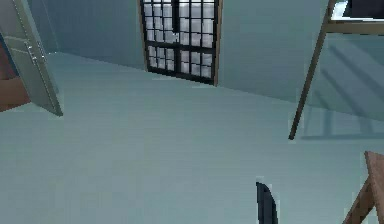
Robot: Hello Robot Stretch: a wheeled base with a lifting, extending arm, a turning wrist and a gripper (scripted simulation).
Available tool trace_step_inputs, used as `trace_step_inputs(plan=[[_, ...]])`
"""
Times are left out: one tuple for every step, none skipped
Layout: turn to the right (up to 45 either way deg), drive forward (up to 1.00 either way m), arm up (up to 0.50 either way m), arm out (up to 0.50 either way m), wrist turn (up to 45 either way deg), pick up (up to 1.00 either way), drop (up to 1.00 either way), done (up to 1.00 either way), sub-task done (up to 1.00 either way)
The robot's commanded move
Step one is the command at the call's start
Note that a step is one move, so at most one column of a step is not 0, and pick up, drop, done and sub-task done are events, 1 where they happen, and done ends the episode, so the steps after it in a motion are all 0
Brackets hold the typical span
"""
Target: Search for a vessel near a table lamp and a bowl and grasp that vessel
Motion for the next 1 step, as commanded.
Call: trace_step_inputs(plan=[[0.0, 0.00, 0.00, 0.00, 0.0, 0.00, 0.00, 1.00, 0.00]])
